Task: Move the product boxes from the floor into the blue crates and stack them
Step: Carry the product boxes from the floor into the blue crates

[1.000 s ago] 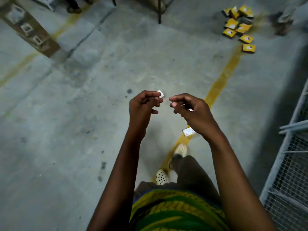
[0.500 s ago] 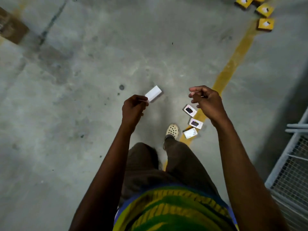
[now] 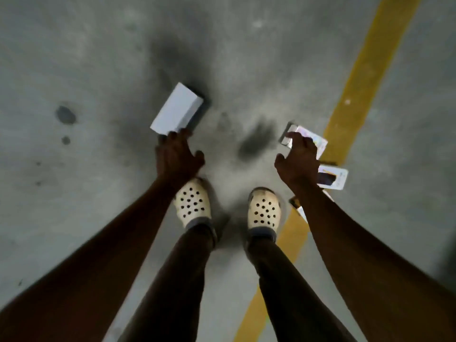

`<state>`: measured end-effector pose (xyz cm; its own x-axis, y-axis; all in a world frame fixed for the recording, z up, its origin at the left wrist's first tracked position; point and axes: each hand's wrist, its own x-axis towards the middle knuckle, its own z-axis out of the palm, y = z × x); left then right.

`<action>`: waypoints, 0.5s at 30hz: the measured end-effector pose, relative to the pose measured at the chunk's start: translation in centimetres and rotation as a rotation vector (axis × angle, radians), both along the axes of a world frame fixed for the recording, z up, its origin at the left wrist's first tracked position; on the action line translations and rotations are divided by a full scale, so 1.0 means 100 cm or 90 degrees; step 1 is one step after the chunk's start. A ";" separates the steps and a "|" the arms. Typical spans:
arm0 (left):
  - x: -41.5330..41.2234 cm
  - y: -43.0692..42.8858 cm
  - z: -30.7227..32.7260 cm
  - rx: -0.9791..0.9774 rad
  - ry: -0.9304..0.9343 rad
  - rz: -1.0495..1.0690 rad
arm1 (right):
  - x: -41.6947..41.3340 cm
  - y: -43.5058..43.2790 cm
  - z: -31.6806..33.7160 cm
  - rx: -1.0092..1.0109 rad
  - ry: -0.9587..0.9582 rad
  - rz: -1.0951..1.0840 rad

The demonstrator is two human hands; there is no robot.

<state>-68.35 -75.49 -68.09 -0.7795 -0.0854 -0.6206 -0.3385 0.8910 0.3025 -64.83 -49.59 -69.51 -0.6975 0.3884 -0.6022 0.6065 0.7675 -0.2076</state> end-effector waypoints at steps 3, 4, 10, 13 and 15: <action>-0.026 -0.010 -0.103 -0.122 0.001 0.006 | 0.003 0.015 -0.086 0.132 -0.098 0.018; -0.033 -0.013 -0.127 -0.144 -0.006 0.033 | 0.004 0.024 -0.107 0.165 -0.115 0.004; -0.050 -0.026 -0.163 -0.178 0.023 0.109 | 0.003 0.073 -0.131 0.229 -0.053 0.050; -0.036 -0.023 -0.110 -0.126 0.024 0.099 | 0.003 0.068 -0.087 0.147 -0.074 0.042; -0.024 -0.021 -0.049 -0.054 0.023 0.110 | -0.004 0.046 -0.032 0.032 -0.082 -0.008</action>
